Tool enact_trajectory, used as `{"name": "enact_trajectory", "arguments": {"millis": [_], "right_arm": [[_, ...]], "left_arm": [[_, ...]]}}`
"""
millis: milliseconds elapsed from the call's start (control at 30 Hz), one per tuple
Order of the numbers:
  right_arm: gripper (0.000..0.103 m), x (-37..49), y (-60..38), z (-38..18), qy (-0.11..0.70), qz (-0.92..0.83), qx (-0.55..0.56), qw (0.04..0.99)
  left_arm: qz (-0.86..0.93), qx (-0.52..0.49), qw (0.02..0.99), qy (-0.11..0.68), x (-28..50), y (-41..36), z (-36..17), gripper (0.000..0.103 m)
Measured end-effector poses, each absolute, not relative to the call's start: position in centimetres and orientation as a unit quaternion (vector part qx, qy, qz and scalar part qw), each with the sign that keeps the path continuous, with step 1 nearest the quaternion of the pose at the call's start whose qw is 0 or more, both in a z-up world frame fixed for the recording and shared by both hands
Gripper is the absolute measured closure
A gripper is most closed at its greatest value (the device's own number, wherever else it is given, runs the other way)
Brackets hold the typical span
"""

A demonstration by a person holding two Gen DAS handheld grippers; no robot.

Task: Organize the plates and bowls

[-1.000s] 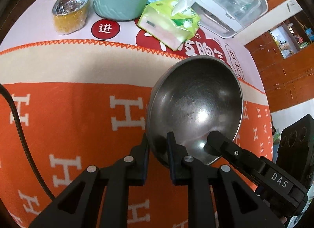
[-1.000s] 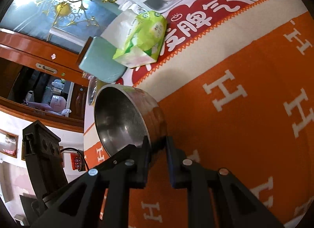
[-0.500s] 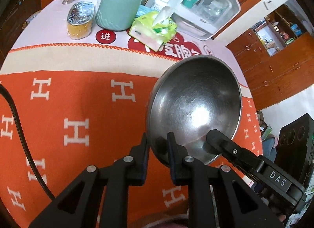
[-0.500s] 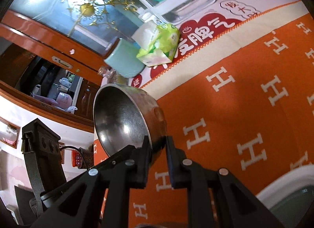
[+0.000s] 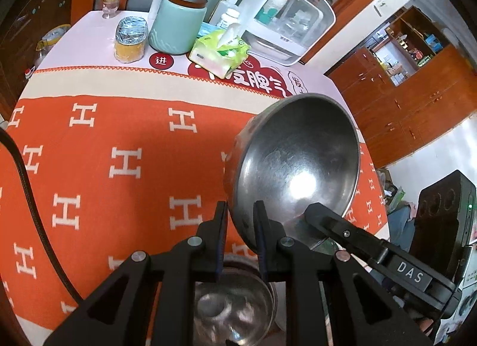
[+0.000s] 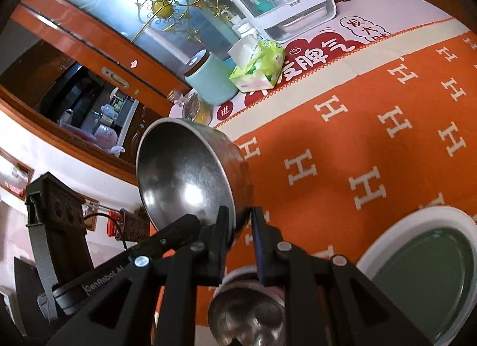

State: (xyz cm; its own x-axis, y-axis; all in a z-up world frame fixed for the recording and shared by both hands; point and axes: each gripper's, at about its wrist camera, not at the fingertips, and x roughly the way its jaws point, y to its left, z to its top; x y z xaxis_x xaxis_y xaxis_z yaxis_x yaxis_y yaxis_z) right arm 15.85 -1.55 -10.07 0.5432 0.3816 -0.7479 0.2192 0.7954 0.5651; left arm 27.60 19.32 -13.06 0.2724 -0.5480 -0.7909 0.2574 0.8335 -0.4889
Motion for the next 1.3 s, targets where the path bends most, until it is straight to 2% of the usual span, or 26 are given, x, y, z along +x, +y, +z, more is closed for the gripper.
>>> {"name": "enact_trajectory", "arguments": {"millis": [767, 1300], "right_arm": [[0.088, 7.1, 0.3, -12.1, 0.558, 0.072, 0.305, 0.768], [0.088, 6.1, 1.7, -14.4, 0.616, 0.072, 0.29, 0.728]], "left_arm": [[-0.239, -0.106, 0.766, 0.587, 16.7, 21.0, -14.6, 0.086], [-0.216, -0.079, 0.743, 0.629, 14.7, 21.3, -16.8, 0.085]]}}
